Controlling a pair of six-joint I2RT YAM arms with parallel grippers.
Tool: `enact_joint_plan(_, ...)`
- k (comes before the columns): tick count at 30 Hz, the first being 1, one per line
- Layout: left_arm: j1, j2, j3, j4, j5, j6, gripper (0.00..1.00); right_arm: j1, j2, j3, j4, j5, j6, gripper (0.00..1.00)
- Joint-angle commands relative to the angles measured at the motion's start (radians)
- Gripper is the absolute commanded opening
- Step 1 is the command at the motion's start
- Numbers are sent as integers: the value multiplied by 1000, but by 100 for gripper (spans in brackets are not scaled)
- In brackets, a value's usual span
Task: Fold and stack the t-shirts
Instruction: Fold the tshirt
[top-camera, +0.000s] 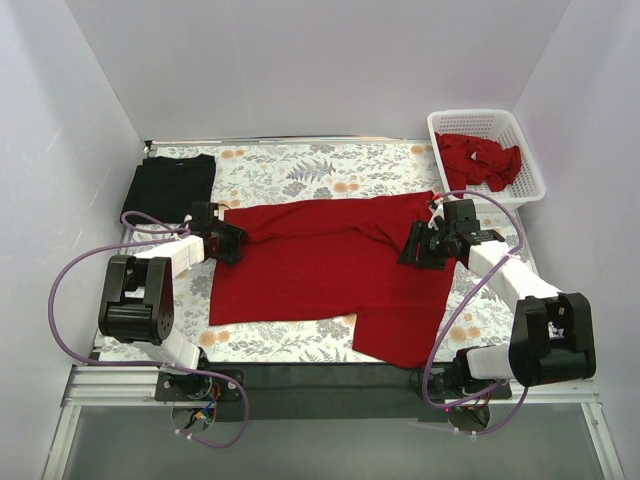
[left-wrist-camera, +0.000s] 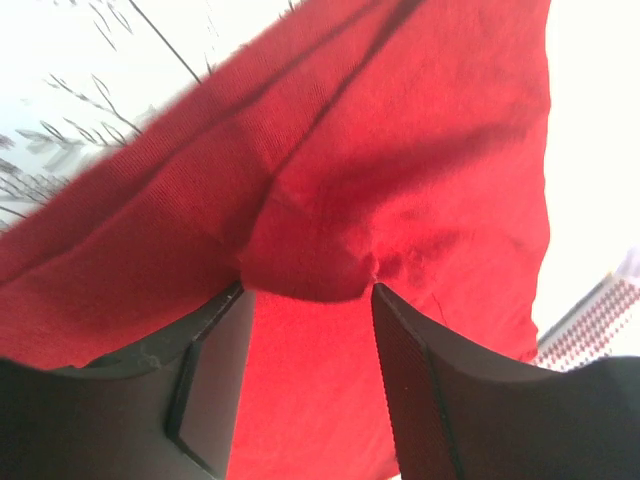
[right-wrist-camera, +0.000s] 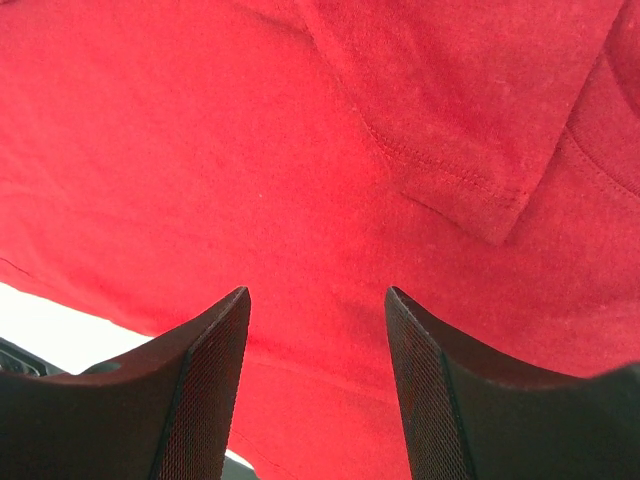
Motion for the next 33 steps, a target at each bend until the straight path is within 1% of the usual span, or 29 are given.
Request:
enact_joint_plan(1, -3, -21, 20, 11, -124, -16, 46, 5, 3, -10, 85, -33, 28, 53)
enact_joint_plan(7, -3, -14, 22, 17, -202, 36, 43, 6, 17, -4, 90, -39, 25, 53)
enact_joint_plan(12, -3, 3, 38, 34, -225, 70, 41, 5, 3, -27, 91, -36, 22, 53)
enact_joint_plan(13, -3, 11, 45, 34, -225, 77, 38, 6, 0, -33, 91, -30, 21, 53)
enact_joint_plan(15, -3, 16, 49, 40, -222, 82, 36, 5, 2, -36, 91, -27, 21, 53)
enact_joint_plan(16, -3, 13, 52, 43, -222, 94, 32, 5, 2, -36, 91, -27, 21, 52)
enact_joint_plan(19, -3, -4, 55, 54, -239, 129, 29, 5, 0, -32, 90, -13, 13, 51)
enact_joint_plan(24, -3, -27, 54, 68, -231, 236, 24, 5, -1, -1, 91, 82, 25, 49)
enact_joint_plan(29, -3, -53, 43, 75, -199, 347, 23, 3, 3, 43, 114, 183, 45, 48)
enact_joint_plan(30, -3, -64, 39, 78, -191, 388, 22, 3, 8, 54, 120, 210, 45, 48)
enact_joint_plan(33, -4, -75, 40, 80, -179, 448, 22, 3, 40, 79, 128, 237, 25, 48)
